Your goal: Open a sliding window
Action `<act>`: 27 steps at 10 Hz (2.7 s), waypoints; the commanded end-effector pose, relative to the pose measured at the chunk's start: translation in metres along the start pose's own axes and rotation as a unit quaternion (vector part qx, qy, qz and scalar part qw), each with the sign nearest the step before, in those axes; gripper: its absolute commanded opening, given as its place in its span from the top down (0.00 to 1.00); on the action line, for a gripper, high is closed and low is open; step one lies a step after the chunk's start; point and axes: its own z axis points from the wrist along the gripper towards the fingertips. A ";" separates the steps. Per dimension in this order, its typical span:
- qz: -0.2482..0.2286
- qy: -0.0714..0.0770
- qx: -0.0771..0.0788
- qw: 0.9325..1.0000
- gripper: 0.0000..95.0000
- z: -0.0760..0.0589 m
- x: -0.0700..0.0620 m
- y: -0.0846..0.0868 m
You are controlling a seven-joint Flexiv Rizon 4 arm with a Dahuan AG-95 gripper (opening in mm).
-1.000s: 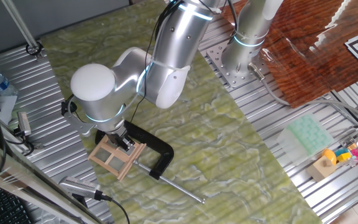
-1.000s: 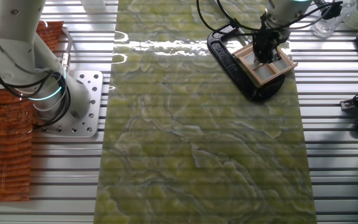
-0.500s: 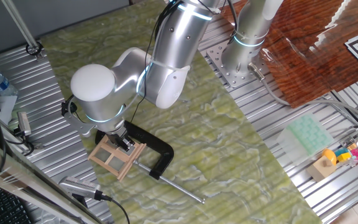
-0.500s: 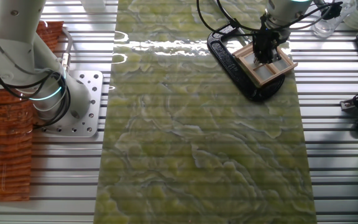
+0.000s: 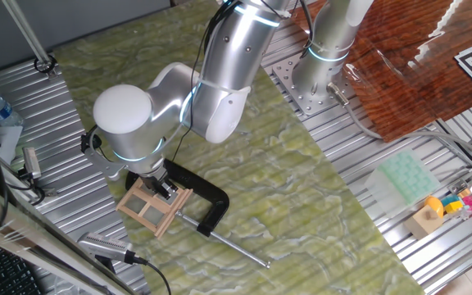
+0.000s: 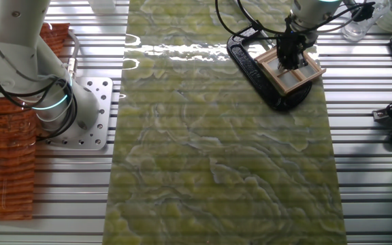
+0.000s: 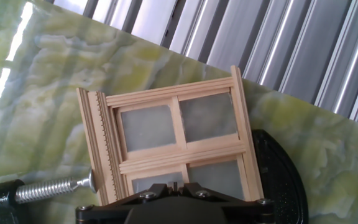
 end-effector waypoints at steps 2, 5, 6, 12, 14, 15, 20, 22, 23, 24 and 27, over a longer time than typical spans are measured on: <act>0.000 0.000 0.000 1.000 1.00 0.000 0.000 0.000; 0.001 0.000 0.001 1.000 1.00 0.000 0.000 0.000; 0.001 0.000 0.001 1.000 1.00 0.000 0.000 0.000; 0.000 0.000 0.002 1.000 1.00 0.001 0.000 -0.001; 0.000 0.001 0.003 1.000 1.00 0.001 0.000 -0.002; -0.001 0.000 0.003 1.000 1.00 0.001 0.000 -0.003; -0.002 0.000 0.003 1.000 1.00 0.001 0.000 -0.005; -0.003 0.001 0.003 1.000 1.00 0.001 0.001 -0.007; -0.003 0.000 0.002 1.000 1.00 0.001 0.001 -0.008; -0.003 0.000 0.002 1.000 1.00 0.001 0.001 -0.008; -0.003 0.000 0.002 1.000 1.00 0.001 0.001 -0.009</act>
